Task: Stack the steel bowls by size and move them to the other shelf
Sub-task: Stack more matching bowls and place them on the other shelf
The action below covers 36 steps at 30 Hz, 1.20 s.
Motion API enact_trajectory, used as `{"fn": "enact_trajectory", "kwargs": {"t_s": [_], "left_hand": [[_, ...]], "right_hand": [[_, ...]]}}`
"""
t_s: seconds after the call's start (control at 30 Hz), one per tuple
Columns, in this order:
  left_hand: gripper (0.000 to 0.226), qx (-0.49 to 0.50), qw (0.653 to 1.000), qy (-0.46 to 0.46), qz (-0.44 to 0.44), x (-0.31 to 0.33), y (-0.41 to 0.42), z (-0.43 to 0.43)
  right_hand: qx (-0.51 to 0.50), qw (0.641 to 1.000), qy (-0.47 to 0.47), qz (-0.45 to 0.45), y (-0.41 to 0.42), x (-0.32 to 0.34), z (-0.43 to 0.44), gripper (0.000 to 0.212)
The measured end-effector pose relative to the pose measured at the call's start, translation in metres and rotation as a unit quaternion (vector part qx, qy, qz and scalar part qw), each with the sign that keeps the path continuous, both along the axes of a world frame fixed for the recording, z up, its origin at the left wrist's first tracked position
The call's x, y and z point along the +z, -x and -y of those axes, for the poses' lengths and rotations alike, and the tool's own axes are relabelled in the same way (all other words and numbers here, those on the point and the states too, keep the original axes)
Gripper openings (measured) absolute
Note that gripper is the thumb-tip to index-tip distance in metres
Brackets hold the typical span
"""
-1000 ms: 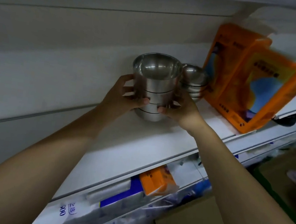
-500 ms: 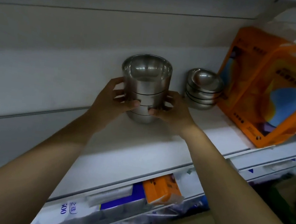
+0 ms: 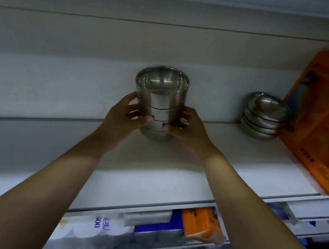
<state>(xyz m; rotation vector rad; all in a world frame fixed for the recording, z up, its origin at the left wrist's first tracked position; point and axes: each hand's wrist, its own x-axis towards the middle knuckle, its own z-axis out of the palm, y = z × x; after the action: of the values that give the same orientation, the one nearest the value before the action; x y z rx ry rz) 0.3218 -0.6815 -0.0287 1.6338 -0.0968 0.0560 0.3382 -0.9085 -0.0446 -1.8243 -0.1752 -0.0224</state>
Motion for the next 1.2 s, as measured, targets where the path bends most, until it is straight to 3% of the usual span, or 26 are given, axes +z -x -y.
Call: {"fn": "enact_trajectory", "kwargs": {"t_s": [0.43, 0.63, 0.8, 0.97, 1.2], "left_hand": [[0.077, 0.005, 0.992, -0.126, 0.015, -0.007, 0.007, 0.001], [0.077, 0.067, 0.965, -0.252, 0.015, -0.011, 0.038, -0.017], [0.075, 0.055, 0.931, -0.361, 0.011, -0.007, 0.079, -0.065], [0.073, 0.054, 0.903, -0.425, 0.034, -0.014, 0.136, -0.134], [0.067, 0.138, 0.887, -0.440, 0.031, -0.006, 0.248, -0.266]], "right_hand": [[-0.010, 0.998, 0.055, -0.006, 0.016, 0.001, -0.007, 0.069], [-0.095, 0.981, 0.167, -0.029, 0.058, 0.009, -0.025, 0.074], [-0.121, 0.965, 0.232, 0.001, 0.100, 0.002, -0.049, 0.056], [-0.124, 0.955, 0.265, 0.056, 0.134, -0.002, -0.112, 0.057], [-0.046, 0.957, 0.267, 0.103, 0.184, 0.005, -0.259, 0.058]]}}
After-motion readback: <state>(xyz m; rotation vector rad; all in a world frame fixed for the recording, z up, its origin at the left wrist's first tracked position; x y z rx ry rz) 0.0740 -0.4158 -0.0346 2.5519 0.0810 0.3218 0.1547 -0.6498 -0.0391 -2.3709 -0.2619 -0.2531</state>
